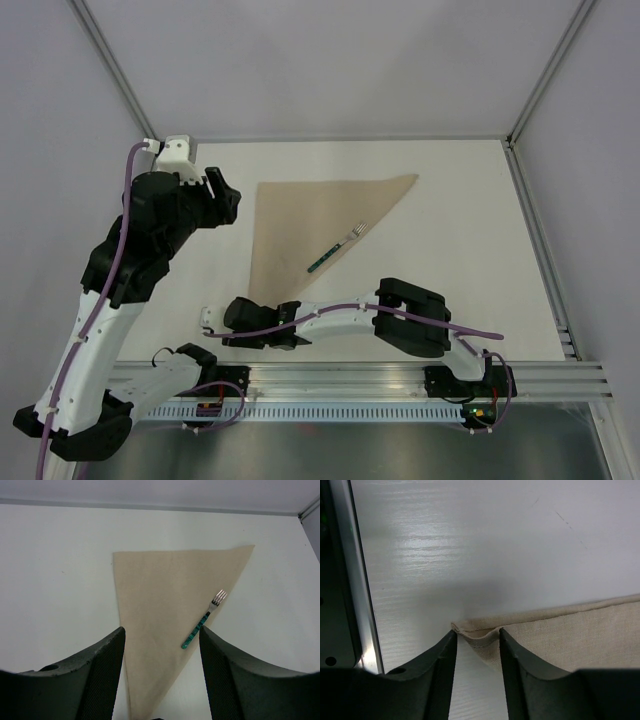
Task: Fold the napkin, place the utensils inside, and roll it up
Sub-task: Fold the napkin at the center of the board.
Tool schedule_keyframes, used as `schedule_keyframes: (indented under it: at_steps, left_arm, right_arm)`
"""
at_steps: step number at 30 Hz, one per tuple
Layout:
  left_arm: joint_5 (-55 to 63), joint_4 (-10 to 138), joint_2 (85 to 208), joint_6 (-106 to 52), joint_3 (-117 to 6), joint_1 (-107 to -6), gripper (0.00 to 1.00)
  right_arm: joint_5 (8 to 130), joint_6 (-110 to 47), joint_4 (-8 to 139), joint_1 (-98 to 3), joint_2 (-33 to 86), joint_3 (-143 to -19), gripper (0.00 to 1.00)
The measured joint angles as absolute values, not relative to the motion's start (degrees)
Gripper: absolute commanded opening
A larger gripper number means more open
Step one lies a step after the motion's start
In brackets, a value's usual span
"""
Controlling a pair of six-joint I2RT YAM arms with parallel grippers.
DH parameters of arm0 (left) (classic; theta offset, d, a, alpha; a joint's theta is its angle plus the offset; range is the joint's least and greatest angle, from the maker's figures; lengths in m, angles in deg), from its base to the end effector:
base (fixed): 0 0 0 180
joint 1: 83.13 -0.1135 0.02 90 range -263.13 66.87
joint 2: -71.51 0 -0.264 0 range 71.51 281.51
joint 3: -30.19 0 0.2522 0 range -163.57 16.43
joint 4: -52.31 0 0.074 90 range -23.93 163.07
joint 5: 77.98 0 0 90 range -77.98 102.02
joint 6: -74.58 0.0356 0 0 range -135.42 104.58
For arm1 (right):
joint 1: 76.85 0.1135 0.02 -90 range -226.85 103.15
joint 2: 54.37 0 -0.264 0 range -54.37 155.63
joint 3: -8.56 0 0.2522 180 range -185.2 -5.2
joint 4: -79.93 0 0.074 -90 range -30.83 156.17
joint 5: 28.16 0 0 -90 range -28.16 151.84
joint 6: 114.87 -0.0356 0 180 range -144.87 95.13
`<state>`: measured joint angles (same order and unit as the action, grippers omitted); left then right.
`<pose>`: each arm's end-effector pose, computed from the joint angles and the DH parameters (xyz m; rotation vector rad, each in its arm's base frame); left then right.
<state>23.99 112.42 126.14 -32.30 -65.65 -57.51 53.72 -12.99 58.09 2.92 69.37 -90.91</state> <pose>0.1473 -0.0625 0.4597 0.0028 1.9049 -0.3064 0.0888 0.4639 0.1506 -1.6744 1.7226 0.3989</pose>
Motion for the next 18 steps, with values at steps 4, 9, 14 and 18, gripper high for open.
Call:
schedule_keyframes:
  at_steps: [4, 9, 14, 18]
  left_arm:
    - [24.0, 112.4, 126.2, -32.3, -65.5, -57.5, 0.66]
    - [24.0, 112.3, 126.6, -32.3, -64.9, -57.5, 0.66]
    - [23.9, 112.2, 127.1, -32.3, -64.7, -57.5, 0.66]
    - [23.9, 112.2, 127.1, -32.3, -64.7, -57.5, 0.66]
  right_arm:
    - [53.3, -12.6, 58.1, 2.9, 69.4, -90.9, 0.38]
    - [53.1, -12.5, 58.0, 2.8, 69.5, -91.3, 0.30]
    - [53.0, -12.4, 58.0, 2.3, 69.5, -92.0, 0.24]
    - [53.0, -12.4, 58.0, 1.8, 69.5, -92.5, 0.15]
